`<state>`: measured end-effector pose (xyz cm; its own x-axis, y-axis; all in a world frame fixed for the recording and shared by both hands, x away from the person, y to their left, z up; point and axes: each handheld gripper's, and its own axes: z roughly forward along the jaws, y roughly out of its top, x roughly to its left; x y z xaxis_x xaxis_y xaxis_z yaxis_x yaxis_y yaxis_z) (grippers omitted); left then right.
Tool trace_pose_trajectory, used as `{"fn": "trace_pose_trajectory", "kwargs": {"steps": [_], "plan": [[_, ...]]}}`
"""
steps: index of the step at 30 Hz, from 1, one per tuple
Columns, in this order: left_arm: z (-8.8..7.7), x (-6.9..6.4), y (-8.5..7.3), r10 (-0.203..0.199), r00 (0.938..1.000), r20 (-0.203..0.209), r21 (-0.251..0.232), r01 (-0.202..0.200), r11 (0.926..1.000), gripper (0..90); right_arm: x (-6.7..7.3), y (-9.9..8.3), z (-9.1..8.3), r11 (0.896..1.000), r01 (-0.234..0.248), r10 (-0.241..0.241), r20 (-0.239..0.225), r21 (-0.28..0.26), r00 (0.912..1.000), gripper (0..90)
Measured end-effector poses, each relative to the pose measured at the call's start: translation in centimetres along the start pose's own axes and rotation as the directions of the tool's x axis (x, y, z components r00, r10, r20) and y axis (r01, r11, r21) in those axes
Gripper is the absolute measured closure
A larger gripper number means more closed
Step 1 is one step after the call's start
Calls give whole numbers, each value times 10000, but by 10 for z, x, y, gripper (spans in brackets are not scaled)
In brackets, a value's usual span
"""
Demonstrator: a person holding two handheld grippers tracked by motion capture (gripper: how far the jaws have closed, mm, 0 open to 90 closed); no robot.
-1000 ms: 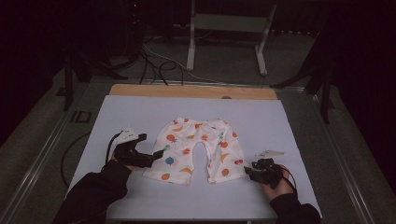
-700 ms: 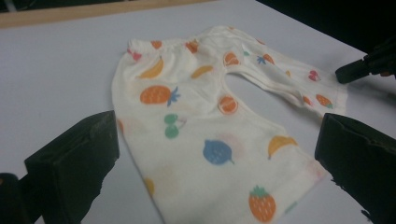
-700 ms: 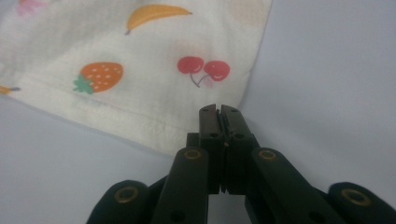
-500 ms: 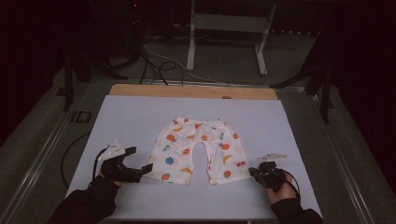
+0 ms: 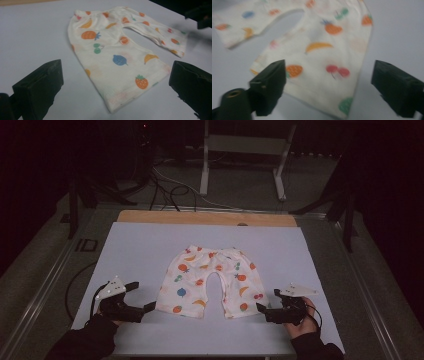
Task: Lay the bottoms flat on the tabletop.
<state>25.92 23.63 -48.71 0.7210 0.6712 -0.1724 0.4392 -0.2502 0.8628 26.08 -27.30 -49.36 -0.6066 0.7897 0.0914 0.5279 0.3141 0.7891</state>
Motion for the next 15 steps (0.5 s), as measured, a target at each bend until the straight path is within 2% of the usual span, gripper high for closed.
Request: {"fn": "trace_pose_trajectory", "kwargs": {"steps": [1, 2, 3, 4, 5, 7, 11, 13, 14, 15], "plan": [[0, -1, 0, 100, 9998, 145, 65, -101, 9999, 2, 0, 0, 0, 9995, 24, -35, -354, -325, 9994, 117], [-1, -2, -1, 214, 9992, 332, 21, -215, 9998, 2, 0, 0, 0, 9989, 21, -48, -587, -468, 9983, 141], [-1, -2, -1, 214, 9992, 332, 21, -215, 9998, 1, 0, 0, 0, 9989, 21, -48, -587, -468, 9983, 141], [-1, -4, -3, 503, 9969, 598, 87, -509, 9987, 1, -1, 0, 1, 9983, -20, -37, -963, -590, 9953, 141], [-2, -5, -4, 548, 9956, 764, -6, -549, 9985, 1, -2, 0, 2, 9941, 356, -519, -1608, -1024, 9856, 129], [-5, -6, -5, 647, 9931, 975, 32, -653, 9979, 0, 0, 0, 0, 9887, 688, -916, -1736, -1333, 9806, 125], [-9, -6, -9, 705, 9910, 1142, -5, -709, 9975, 0, 2, -1, -2, 9877, 619, -911, -2062, -1439, 9743, 101], [-12, -6, -11, 828, 9898, 1163, -24, -831, 9965, 0, 2, -3, -3, 9869, 723, -1013, -2050, -1441, 9735, 98], [-13, -7, -12, 853, 9896, 1162, -28, -856, 9963, 0, 2, -5, -5, 9845, 751, -1086, -2143, -1588, 9707, 97], [-14, -7, -13, 832, 9898, 1157, 5, -838, 9965, 0, 2, -6, -6, 9826, 810, -1154, -2074, -1671, 9714, 96]]}}
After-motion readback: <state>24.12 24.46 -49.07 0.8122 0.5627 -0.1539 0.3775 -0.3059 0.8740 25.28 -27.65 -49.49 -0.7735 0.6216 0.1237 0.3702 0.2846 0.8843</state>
